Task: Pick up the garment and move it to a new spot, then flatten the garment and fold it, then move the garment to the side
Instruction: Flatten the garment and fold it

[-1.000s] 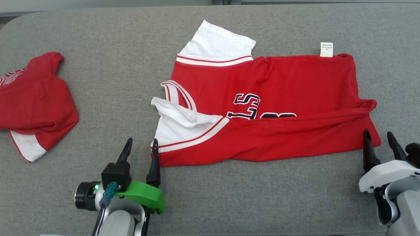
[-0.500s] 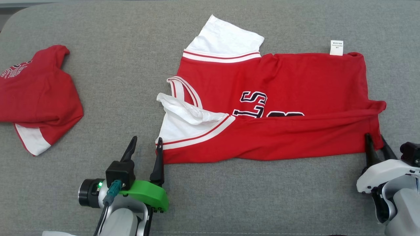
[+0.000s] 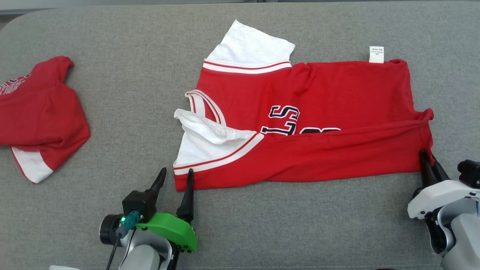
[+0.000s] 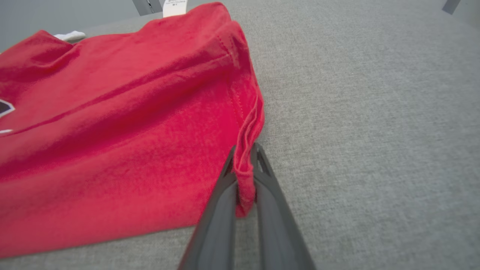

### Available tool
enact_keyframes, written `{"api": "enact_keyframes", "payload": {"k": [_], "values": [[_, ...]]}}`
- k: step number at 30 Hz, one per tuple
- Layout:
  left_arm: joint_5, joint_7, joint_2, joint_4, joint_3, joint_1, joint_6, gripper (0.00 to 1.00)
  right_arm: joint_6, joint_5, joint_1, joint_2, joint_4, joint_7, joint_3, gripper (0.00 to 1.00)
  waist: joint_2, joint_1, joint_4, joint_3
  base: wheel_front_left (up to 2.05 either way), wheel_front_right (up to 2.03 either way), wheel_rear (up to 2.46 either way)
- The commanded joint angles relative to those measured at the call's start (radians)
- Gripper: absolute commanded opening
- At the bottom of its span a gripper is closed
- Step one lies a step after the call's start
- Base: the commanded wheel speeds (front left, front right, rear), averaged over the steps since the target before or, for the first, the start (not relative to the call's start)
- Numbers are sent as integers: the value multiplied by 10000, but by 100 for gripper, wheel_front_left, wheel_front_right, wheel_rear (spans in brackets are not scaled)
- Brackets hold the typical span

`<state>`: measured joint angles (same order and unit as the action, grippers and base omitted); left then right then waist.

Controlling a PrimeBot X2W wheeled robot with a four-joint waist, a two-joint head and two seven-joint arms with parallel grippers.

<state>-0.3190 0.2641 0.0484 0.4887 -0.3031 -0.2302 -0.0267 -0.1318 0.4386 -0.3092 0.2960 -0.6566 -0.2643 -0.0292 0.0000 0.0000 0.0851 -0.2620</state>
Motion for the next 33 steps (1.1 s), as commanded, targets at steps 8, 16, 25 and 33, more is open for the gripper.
{"api": "enact_keyframes", "payload": {"k": [8, 16, 25, 33], "values": [[-482, -1, 45, 535, -92, -149, 60, 100, 23, 21, 41, -53, 261, 2, -40, 0, 0, 0, -187, -126, 0, 0, 0], [-895, -20, 44, 1118, -397, -274, -25, 31, 23, -93, -5, -112, 368, 2, 11, 0, 0, 0, -235, -138, 0, 0, 0], [-1153, -9, 44, 1070, -543, -451, -491, 0, 23, -95, 0, -194, 404, 2, 81, 0, 0, 0, -178, 30, 0, 0, 0], [-1210, -1, 49, 405, 29, -84, -844, 0, 21, -54, 165, -404, 599, 2, 381, 0, 0, 0, -73, 673, 0, 0, 0]]}}
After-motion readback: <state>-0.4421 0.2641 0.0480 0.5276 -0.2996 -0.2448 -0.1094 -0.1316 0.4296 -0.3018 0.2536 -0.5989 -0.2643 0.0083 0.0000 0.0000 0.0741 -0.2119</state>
